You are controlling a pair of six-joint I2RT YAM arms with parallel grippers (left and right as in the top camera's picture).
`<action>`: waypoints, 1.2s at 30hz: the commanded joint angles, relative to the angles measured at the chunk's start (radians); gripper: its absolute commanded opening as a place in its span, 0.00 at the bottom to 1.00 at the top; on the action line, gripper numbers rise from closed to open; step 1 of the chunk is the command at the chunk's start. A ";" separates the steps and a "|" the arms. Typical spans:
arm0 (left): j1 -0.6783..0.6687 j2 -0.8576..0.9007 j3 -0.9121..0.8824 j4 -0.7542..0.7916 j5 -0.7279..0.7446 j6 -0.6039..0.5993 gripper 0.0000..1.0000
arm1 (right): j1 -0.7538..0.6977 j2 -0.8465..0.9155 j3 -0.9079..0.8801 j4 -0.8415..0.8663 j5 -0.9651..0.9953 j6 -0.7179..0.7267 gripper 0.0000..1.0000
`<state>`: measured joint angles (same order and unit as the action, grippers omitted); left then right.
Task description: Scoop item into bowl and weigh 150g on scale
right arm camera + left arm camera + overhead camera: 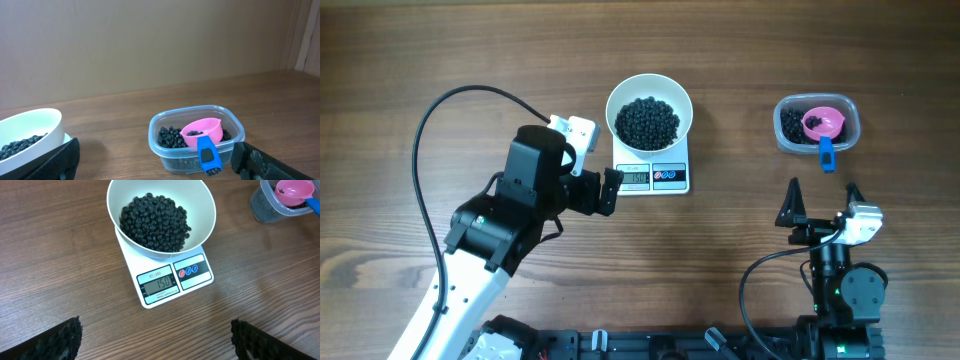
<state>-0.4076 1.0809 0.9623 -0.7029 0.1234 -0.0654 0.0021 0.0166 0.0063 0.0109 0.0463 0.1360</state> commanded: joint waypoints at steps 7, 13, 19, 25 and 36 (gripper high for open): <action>-0.003 0.002 0.005 0.000 -0.010 -0.003 1.00 | 0.021 -0.014 -0.001 -0.012 -0.069 -0.071 0.99; -0.003 0.002 0.005 0.000 -0.010 -0.003 1.00 | 0.020 -0.013 -0.001 -0.011 -0.069 -0.083 1.00; -0.003 0.002 0.005 0.000 -0.010 -0.003 1.00 | 0.020 -0.013 -0.001 -0.011 -0.069 -0.084 1.00; -0.003 0.002 0.005 0.000 -0.010 -0.003 1.00 | 0.020 -0.013 -0.001 -0.011 -0.069 -0.084 1.00; -0.003 0.002 0.005 0.000 -0.010 -0.003 1.00 | 0.020 -0.013 -0.001 -0.011 -0.074 -0.159 1.00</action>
<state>-0.4076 1.0809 0.9623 -0.7029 0.1234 -0.0654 0.0273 0.0162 0.0063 -0.0002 -0.0113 -0.0063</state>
